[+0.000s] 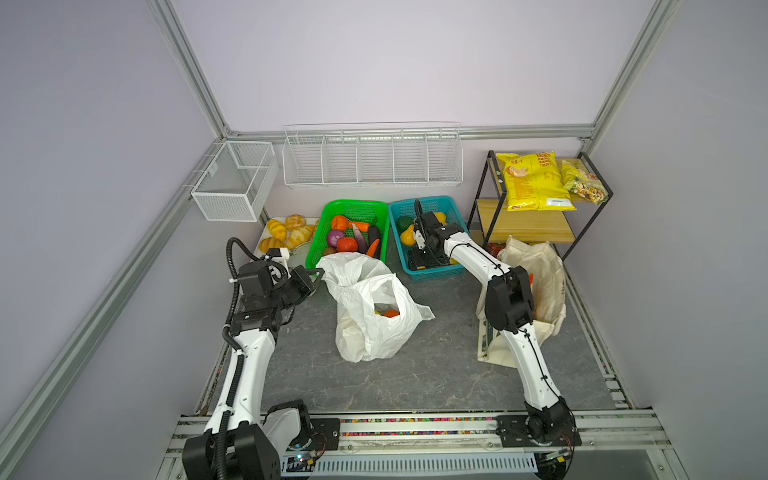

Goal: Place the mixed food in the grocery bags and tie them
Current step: 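Reach into the teal basket and grasp a yellow-red mango with the right gripper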

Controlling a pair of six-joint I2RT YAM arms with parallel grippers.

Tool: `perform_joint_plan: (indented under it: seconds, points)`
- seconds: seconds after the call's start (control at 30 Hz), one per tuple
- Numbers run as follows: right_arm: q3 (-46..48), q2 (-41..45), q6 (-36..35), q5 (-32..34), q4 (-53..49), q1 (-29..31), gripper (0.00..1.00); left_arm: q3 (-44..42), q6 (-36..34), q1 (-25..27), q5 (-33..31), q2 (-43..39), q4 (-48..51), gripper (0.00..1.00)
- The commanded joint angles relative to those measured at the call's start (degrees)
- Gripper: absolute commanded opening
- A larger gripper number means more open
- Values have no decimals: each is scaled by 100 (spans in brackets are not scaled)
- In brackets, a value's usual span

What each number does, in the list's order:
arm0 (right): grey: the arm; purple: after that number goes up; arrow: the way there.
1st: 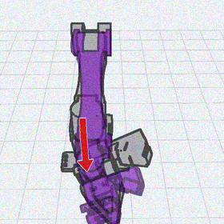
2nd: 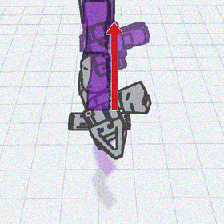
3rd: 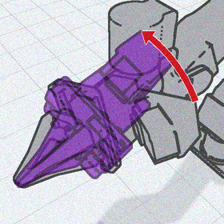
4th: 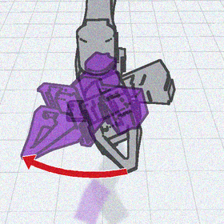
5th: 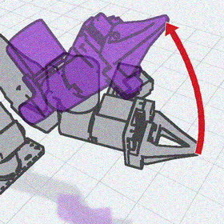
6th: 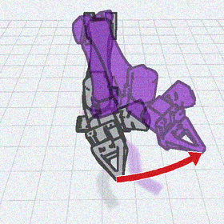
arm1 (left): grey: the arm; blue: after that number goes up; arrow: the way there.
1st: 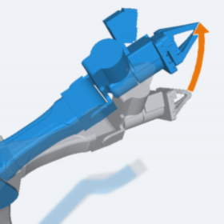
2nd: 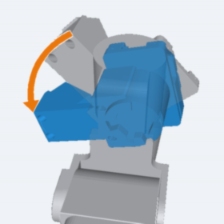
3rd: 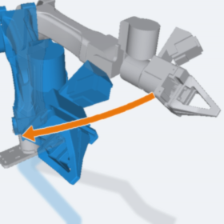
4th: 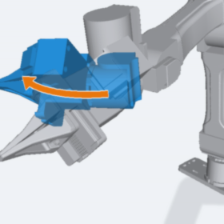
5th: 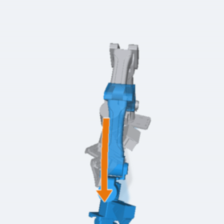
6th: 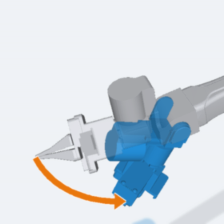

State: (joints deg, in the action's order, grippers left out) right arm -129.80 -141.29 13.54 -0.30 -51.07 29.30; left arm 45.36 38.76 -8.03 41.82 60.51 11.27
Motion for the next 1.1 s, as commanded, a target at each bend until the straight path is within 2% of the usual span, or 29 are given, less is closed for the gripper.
perform_joint_plan:
  seconds: [0.0,0.2,0.3,0.43,0.63,0.9,1.07]
  points:
    - [-199,-374,18,145,-335,-5,77,-63,-8,-39,-39,-92,-136,0]
    - [-513,-712,-14,148,-609,-45,75,-93,39,-39,-48,-90,-184,0]
    - [-547,-678,-41,132,-602,-50,66,-105,69,-40,-43,-73,-226,0]
    - [-502,-376,-70,10,-428,-50,49,-121,116,-35,-20,-61,-274,0]
    - [-113,465,-105,-194,165,-56,43,-133,139,-38,28,-42,-335,0]
    - [2084,2672,22,-537,1755,-58,37,-168,233,-40,110,-4,-440,0]
    - [3721,4124,289,-1233,2771,-41,37,-160,339,-27,364,97,-573,0]
